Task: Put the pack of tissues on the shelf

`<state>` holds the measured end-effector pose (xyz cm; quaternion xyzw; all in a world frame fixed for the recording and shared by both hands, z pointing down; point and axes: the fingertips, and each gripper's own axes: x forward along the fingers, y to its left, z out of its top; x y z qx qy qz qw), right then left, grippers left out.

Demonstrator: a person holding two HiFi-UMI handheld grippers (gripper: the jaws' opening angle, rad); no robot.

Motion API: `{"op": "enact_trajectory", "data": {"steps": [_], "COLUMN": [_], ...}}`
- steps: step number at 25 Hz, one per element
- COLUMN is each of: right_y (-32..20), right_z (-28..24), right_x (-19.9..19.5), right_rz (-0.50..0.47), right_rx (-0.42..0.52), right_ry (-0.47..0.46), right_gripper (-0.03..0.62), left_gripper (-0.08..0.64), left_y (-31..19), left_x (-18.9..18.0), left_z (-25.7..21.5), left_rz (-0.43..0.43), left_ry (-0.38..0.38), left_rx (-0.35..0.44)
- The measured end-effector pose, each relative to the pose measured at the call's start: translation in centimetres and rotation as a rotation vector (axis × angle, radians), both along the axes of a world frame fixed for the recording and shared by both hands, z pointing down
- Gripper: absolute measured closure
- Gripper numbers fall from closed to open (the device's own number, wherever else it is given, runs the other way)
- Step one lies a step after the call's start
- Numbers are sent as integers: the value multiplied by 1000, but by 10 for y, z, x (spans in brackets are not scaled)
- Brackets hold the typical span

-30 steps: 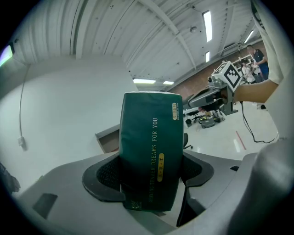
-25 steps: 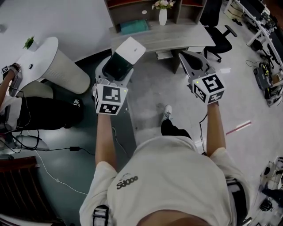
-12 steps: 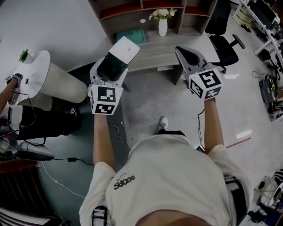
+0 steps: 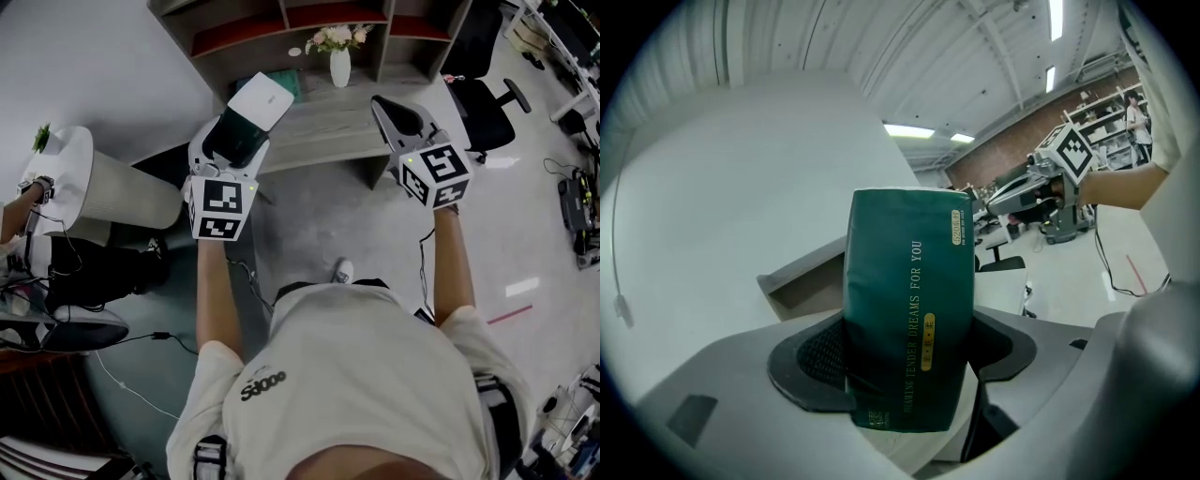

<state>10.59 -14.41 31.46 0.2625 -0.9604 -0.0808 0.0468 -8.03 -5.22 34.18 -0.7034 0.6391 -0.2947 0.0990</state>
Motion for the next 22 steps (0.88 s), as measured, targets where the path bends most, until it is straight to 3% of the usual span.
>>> {"op": "enact_trajectory", "data": {"steps": [11, 22], "right_y": [-60, -131], "right_z": [14, 2], "right_x": [-18, -91], "right_rz": [28, 83], "right_rx": [26, 38], "right_ry": [43, -8], "right_gripper": [589, 589], "left_gripper": [199, 199], "left_y": [-73, -173], "left_x": [-24, -109], "left_z": [18, 5], "left_rz": [4, 78], "left_ry": [17, -17], "left_rx": [-36, -13]}}
